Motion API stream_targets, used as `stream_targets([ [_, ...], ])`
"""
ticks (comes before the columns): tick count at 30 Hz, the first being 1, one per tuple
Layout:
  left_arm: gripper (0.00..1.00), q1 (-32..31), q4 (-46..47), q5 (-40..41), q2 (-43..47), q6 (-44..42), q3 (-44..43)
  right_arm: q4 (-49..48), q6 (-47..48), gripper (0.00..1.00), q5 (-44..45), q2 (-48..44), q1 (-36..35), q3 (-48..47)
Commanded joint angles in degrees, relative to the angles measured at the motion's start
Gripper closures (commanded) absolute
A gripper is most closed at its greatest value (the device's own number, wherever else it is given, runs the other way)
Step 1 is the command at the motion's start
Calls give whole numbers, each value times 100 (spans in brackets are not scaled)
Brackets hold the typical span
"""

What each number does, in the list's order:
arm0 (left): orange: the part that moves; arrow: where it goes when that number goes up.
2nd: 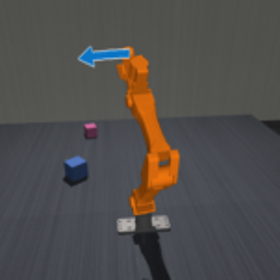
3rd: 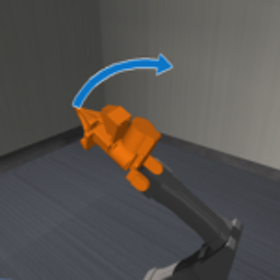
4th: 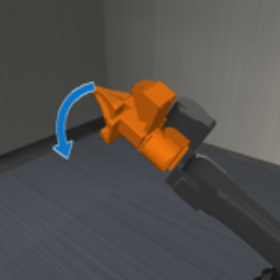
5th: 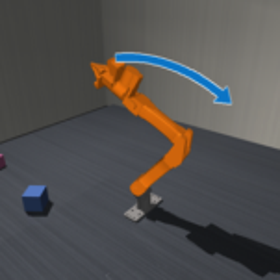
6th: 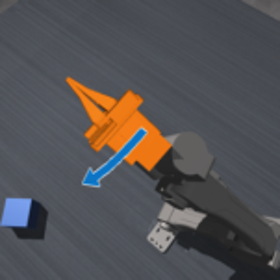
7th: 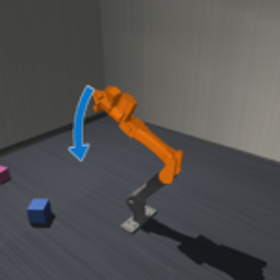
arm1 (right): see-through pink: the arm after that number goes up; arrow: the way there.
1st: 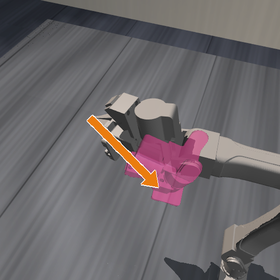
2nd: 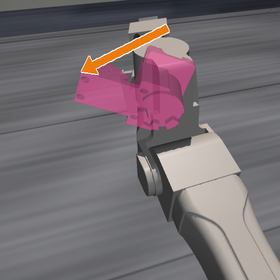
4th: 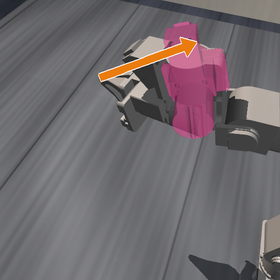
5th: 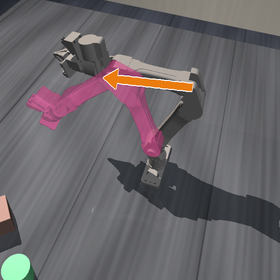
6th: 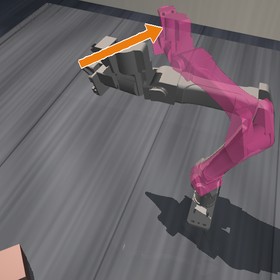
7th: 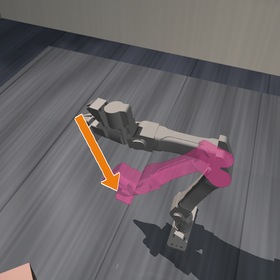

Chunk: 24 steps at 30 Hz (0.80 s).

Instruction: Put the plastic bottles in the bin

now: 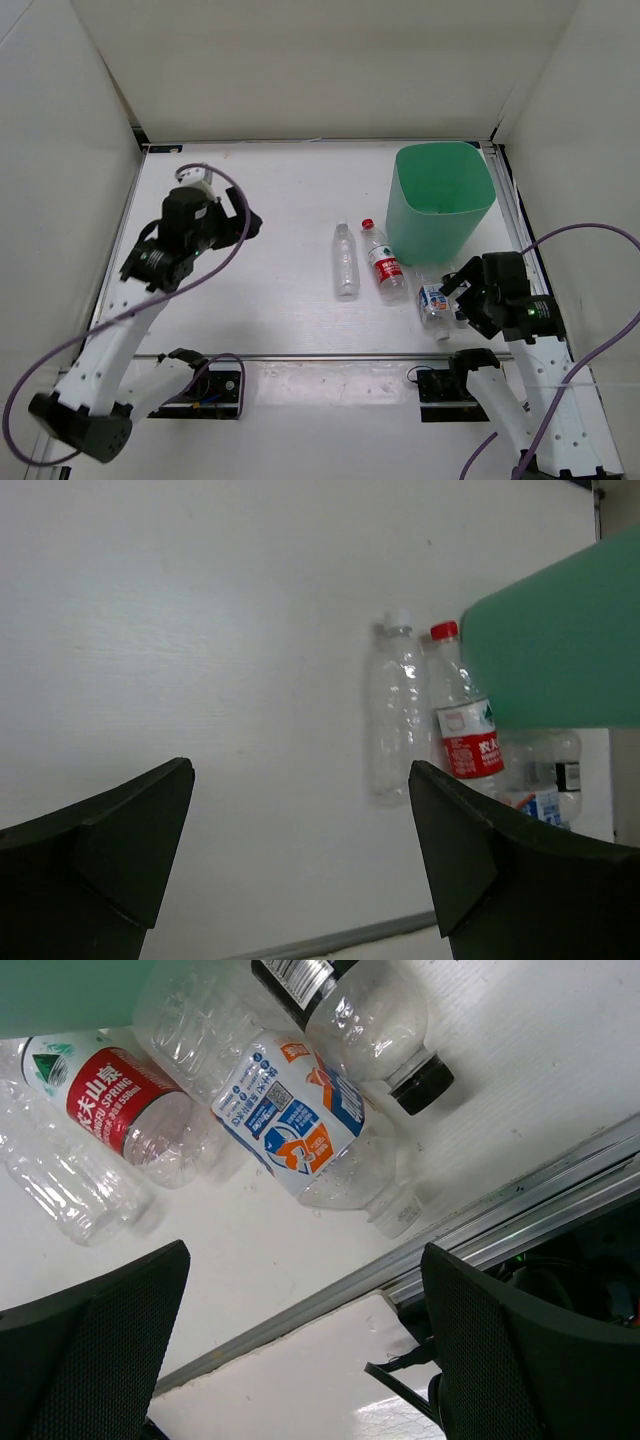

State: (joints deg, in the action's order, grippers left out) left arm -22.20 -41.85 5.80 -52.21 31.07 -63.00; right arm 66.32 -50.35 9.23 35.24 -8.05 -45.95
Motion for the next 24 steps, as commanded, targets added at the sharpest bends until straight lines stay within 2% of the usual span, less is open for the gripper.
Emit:
stream_targets([
  [1, 0, 22, 150, -1104, -875, 636, -309, 74, 262, 0, 78, -9, -38, -343],
  [7, 0, -30, 150, -2056, -2266, 655, -677, 21, 324, 0, -53, -123, -38, -397],
  [12, 0, -487, 203, -2162, -3513, 470, -1406, -41, 438, 0, -176, -237, -38, -344],
  [19, 0, -962, 203, -2162, -4605, 207, -1706, -41, 561, 0, -299, -342, -38, -178],
  [24, 0, -1304, 536, -2337, -5315, 83, -1970, -41, 561, 0, -545, -396, -38, -177],
])
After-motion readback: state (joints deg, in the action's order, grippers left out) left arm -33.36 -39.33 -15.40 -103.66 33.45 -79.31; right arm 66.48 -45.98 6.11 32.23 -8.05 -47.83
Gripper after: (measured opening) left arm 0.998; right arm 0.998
